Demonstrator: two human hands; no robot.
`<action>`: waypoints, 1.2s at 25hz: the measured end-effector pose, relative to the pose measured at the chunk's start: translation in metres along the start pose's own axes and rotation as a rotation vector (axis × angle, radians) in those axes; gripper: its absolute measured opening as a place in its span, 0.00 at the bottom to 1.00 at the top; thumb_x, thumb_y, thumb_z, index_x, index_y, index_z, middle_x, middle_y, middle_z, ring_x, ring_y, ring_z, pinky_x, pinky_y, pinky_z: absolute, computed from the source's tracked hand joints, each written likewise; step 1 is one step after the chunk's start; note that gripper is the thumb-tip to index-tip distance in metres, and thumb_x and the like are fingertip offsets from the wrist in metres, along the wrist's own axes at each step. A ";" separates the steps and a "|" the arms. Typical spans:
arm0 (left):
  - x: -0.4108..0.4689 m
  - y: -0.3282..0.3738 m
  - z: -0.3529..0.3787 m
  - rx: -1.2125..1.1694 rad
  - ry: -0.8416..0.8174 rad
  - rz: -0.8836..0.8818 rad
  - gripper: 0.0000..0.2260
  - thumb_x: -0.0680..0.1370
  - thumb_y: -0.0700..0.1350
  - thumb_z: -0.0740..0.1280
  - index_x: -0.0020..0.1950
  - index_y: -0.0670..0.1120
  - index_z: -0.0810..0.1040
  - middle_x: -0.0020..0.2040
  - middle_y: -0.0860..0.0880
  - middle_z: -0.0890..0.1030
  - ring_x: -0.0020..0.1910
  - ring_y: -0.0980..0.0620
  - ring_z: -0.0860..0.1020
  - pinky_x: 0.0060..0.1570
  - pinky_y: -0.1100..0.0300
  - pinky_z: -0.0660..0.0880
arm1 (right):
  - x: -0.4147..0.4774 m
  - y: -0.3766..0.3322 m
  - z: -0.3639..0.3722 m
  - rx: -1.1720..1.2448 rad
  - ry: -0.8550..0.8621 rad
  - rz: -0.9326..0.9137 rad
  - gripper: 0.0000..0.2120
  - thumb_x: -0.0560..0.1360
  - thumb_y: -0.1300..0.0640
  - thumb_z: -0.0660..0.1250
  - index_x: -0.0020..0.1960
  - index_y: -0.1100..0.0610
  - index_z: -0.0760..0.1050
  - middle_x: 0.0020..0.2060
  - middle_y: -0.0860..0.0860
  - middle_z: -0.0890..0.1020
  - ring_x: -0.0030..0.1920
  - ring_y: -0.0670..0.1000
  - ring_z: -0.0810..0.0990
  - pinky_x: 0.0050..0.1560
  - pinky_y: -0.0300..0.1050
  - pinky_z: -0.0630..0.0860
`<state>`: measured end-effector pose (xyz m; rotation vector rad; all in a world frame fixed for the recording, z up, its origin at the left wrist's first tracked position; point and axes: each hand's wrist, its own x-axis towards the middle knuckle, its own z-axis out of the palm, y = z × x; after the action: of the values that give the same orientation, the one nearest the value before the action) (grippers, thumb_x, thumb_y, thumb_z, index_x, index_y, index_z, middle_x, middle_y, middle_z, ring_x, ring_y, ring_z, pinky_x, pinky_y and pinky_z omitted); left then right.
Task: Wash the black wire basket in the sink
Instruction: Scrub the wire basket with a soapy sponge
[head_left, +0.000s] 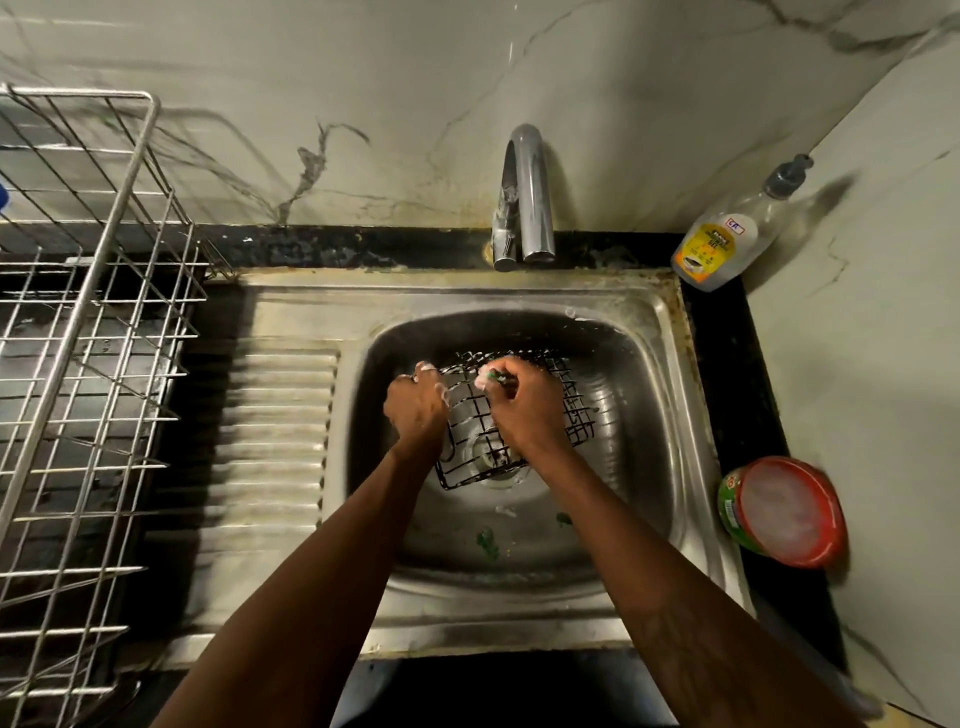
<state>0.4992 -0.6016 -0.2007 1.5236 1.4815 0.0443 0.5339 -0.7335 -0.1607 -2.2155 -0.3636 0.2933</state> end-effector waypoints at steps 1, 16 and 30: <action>-0.013 0.003 -0.007 0.020 -0.005 0.009 0.22 0.78 0.54 0.60 0.53 0.37 0.82 0.52 0.38 0.83 0.51 0.39 0.81 0.56 0.48 0.77 | -0.003 0.001 -0.001 0.011 -0.026 0.059 0.13 0.76 0.58 0.73 0.60 0.56 0.81 0.55 0.52 0.84 0.54 0.49 0.82 0.55 0.44 0.81; -0.009 -0.020 -0.018 -0.086 0.074 -0.026 0.11 0.81 0.45 0.63 0.45 0.41 0.80 0.33 0.49 0.76 0.28 0.56 0.71 0.22 0.74 0.65 | 0.024 0.043 0.012 -0.082 0.002 0.022 0.08 0.78 0.61 0.70 0.57 0.58 0.83 0.49 0.54 0.86 0.49 0.48 0.83 0.53 0.42 0.80; 0.002 -0.036 -0.017 -0.119 0.031 -0.014 0.15 0.82 0.45 0.61 0.54 0.34 0.80 0.45 0.38 0.80 0.34 0.52 0.73 0.32 0.74 0.65 | 0.056 0.068 0.000 -0.404 -0.042 0.140 0.17 0.74 0.67 0.70 0.62 0.60 0.77 0.57 0.60 0.81 0.61 0.59 0.77 0.58 0.47 0.73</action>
<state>0.4628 -0.5979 -0.2155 1.4228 1.4875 0.1461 0.5965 -0.7544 -0.2192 -2.6420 -0.3115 0.3669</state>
